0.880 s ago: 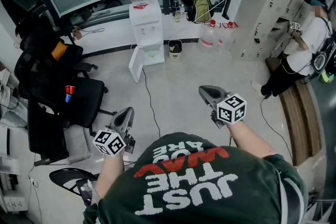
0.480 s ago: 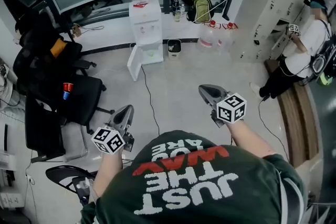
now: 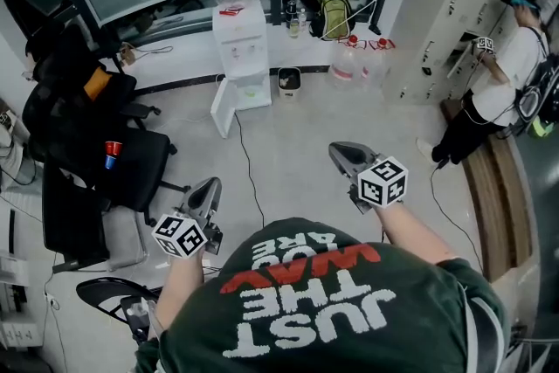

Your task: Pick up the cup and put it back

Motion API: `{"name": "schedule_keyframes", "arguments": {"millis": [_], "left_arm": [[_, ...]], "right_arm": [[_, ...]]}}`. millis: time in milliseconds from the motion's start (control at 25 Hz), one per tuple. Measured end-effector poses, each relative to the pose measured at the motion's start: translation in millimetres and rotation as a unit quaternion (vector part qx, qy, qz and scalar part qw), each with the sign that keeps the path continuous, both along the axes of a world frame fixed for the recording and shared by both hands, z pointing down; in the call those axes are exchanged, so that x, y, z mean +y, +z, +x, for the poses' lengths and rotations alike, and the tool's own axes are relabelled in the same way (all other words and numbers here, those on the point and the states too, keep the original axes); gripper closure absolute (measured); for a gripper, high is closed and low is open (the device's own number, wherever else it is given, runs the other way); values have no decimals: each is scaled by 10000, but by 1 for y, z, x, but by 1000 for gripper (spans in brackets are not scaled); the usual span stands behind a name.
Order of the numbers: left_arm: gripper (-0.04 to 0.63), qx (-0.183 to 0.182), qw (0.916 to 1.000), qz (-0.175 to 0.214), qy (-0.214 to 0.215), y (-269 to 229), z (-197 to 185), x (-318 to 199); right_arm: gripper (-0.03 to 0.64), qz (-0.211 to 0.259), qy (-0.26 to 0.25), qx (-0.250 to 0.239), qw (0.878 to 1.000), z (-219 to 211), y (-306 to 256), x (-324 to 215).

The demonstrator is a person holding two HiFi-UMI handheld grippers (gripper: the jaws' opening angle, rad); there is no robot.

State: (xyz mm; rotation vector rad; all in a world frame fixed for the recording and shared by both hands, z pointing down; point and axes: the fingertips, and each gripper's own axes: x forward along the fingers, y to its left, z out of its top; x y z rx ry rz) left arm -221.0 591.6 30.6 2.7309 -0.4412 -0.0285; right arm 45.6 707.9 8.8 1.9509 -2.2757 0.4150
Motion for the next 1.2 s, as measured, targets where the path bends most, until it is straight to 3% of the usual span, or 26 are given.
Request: {"name": "schedule_keyframes", "arguments": {"millis": [720,960,1200], "left_arm": [[588,-104,9994,-309,64,-10,127,62],[588,-225,9990,-378,-115,11,125,36],[588,-36,9985,-523,-166,48,99,-65]], "right_arm": [[583,-50,-318,-84,9994,104,11,75],[583,-188,-573,-161,9981,105,35,34],[583,-323,-693,16,9971,77,58,-70]]}}
